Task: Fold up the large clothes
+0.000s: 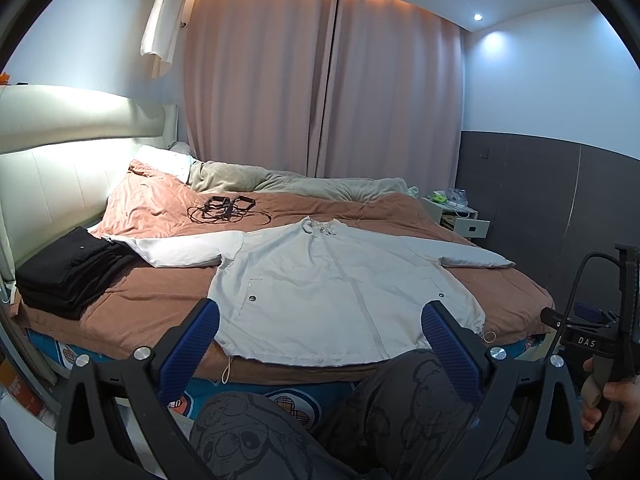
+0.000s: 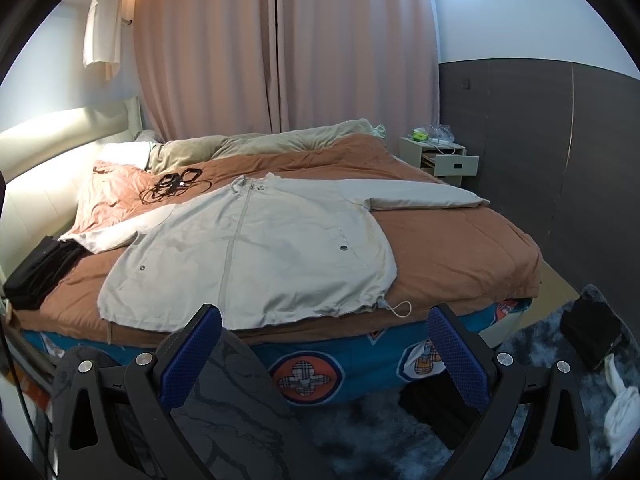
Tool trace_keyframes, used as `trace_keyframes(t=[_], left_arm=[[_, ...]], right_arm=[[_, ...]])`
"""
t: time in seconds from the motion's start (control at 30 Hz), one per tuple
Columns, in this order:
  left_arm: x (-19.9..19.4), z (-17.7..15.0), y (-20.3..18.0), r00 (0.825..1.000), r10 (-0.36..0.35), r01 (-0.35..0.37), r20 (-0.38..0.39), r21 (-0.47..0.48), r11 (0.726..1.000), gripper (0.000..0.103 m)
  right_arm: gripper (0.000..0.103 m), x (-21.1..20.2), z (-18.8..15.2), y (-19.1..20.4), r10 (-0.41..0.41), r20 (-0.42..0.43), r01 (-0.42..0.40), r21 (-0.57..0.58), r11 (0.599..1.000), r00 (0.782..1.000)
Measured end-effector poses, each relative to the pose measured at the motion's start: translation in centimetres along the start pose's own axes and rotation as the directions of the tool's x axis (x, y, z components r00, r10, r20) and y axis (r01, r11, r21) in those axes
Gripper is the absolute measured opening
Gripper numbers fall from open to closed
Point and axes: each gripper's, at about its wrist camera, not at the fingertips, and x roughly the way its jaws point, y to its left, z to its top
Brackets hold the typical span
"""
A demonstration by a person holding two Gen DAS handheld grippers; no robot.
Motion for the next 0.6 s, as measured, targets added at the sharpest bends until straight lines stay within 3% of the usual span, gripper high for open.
trace_keyframes(t=[0.6], left_arm=[[1.4, 0.1, 1.6, 1.0, 0.013, -0.013, -0.007, -0.003, 1.0, 0.103]], right_arm=[[0.103, 1.7, 0.4, 0.1, 0.006, -0.028, -0.006, 0.018, 1.0, 1.0]])
